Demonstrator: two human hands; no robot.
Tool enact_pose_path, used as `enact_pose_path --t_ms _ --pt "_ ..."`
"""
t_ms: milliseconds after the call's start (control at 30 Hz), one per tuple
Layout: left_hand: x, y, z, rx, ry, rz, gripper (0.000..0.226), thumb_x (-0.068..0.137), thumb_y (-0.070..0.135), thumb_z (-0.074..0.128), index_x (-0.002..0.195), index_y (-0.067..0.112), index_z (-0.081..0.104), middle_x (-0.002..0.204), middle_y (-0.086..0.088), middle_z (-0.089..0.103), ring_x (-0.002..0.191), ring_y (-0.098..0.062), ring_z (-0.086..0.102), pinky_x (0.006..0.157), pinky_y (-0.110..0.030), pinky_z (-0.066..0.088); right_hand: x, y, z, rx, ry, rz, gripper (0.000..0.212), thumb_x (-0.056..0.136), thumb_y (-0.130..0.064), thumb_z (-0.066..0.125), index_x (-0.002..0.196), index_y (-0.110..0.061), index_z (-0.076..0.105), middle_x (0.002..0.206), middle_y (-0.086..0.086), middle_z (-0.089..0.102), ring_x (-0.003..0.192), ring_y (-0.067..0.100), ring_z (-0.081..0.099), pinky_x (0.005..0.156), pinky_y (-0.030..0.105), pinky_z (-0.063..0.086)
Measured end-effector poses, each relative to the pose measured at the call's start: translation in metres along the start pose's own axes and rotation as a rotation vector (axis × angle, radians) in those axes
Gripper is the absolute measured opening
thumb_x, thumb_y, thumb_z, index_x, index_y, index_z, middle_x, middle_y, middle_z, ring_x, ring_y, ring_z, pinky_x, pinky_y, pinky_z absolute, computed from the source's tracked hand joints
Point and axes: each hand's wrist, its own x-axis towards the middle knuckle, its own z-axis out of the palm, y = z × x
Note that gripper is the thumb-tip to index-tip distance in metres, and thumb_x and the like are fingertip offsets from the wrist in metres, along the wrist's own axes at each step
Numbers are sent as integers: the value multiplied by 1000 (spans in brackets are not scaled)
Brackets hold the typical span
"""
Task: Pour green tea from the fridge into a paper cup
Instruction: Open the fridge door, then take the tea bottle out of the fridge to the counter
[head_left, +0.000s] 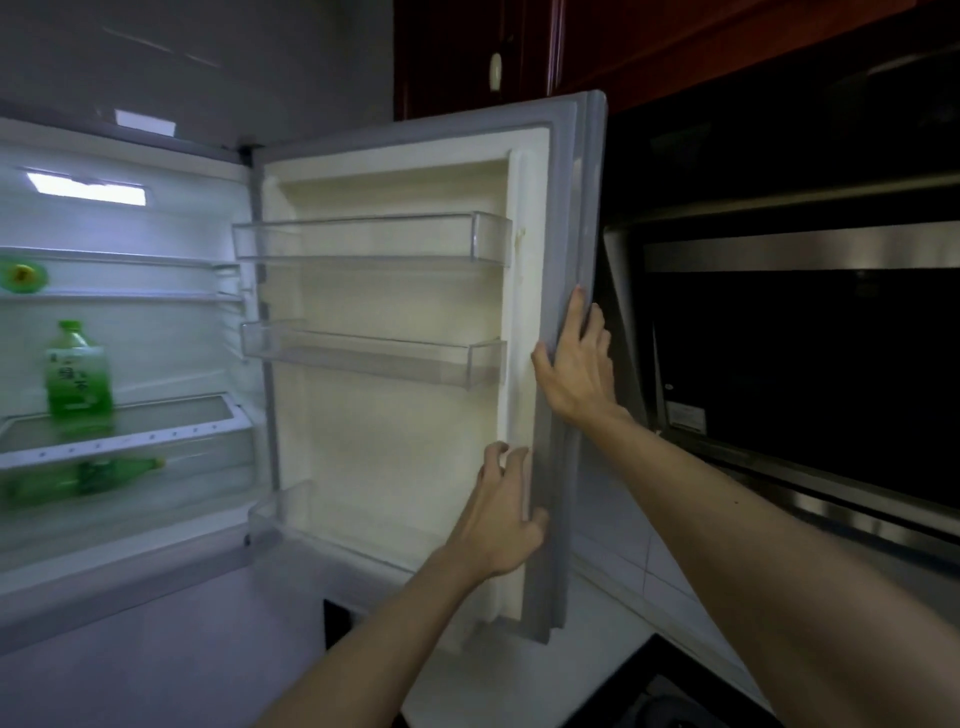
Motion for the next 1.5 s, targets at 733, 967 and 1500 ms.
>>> enact_pose_path --t_ms 733,967,1500 --pt "-221 -145 -259 659 67 -701 82 86 57 44 148 11 17 145 -18 34 128 -36 37 100 -47 37 -204 -248 102 -94 -722 -424 66 101 -49 29 155 -21 4 154 12 26 138 33 26 104 53 31" --pt "-261 -164 -306 730 102 -831 70 85 57 45 138 12 34 139 -16 41 124 -34 42 98 -45 40 -210 -300 125 -63 -792 -542 67 100 -53 28 155 -21 6 158 11 20 142 32 23 106 53 32" --pt "-229 -207 -323 753 235 -929 67 85 53 47 137 12 35 131 -14 47 118 -33 46 95 -44 42 -158 -326 202 97 -815 -628 75 98 -55 35 156 -19 3 156 14 22 140 35 26 107 54 35"
